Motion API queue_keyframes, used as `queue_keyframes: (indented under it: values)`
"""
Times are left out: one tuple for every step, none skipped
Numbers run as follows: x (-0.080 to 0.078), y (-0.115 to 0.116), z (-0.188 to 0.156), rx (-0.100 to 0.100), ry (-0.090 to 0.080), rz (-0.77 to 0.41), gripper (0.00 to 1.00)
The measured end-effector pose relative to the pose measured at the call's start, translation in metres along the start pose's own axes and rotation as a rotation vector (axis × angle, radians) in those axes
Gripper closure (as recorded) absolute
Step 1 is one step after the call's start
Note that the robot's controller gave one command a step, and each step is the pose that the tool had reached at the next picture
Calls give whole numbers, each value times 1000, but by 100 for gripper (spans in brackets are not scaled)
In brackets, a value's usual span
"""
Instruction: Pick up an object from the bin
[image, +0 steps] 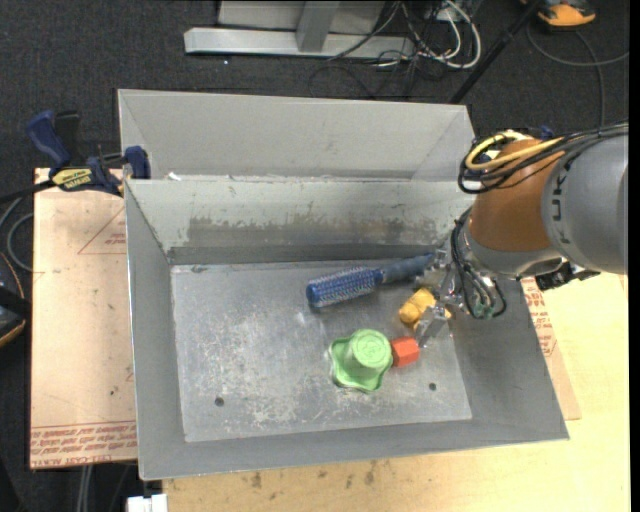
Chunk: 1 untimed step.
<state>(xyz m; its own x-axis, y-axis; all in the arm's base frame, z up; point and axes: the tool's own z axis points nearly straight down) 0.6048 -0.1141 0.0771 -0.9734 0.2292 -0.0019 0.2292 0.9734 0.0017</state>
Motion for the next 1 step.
queue_keyframes:
  values:
    - [-2,1,-2,0,-6,-2,100]
